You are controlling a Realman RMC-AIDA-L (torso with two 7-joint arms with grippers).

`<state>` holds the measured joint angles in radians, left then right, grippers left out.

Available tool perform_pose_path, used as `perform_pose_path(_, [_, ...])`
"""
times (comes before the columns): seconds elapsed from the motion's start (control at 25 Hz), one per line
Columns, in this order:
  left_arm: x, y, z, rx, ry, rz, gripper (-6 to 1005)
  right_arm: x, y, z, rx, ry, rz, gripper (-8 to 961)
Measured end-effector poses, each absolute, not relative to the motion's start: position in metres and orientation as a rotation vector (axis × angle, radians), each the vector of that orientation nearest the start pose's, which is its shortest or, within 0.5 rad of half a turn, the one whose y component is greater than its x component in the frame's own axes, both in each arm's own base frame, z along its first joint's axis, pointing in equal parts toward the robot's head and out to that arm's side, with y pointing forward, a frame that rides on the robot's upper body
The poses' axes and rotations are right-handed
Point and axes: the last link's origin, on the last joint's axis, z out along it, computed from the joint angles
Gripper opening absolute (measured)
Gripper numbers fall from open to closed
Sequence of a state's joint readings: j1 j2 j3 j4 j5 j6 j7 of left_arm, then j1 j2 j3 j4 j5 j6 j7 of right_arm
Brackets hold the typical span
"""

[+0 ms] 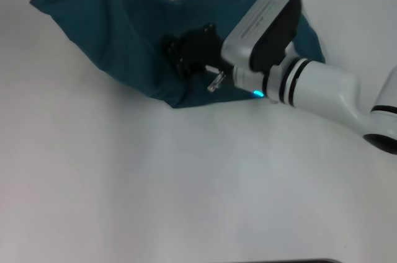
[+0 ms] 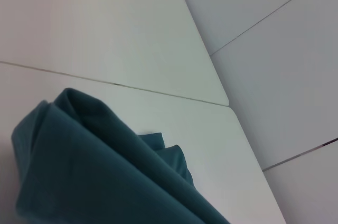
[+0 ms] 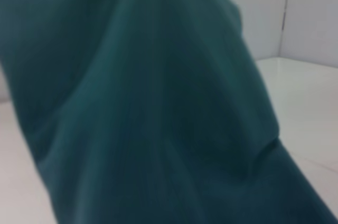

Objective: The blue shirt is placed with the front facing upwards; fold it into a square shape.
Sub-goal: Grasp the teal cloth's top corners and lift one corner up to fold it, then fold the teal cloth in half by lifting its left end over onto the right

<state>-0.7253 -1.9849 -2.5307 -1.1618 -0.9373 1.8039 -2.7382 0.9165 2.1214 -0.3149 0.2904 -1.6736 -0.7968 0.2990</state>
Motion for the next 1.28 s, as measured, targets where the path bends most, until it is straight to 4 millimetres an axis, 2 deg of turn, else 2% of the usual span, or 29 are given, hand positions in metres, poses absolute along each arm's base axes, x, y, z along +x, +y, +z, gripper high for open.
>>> perform_pose_path(0.36, [-0.169,0.382,0.117,-2.412,-1.676,-0.614,27,0.178,0.347,-0.177,-2.589,0.259,0.431,9])
perform_pose_path(0.64, [-0.170,0.381,0.116,-2.414,-1.684,-0.634,28,0.177,0.342,-0.180,-2.601,0.260,0.427,14])
perform_pose_path(0.8, [-0.173,0.382,0.116,-2.400,-1.692,-0.637,28,0.190,0.344,-0.168,-2.528,0.350,0.488,14])
perform_pose_path(1.0, [-0.180,0.384,0.115,-2.377,-1.722,-0.635,27,0.208,0.335,-0.147,-2.436,0.383,0.650,14])
perform_pose_path(1.28, [-0.189,0.386,0.114,-2.347,-1.755,-0.648,27,0.238,0.338,-0.099,-2.306,0.566,0.885,14])
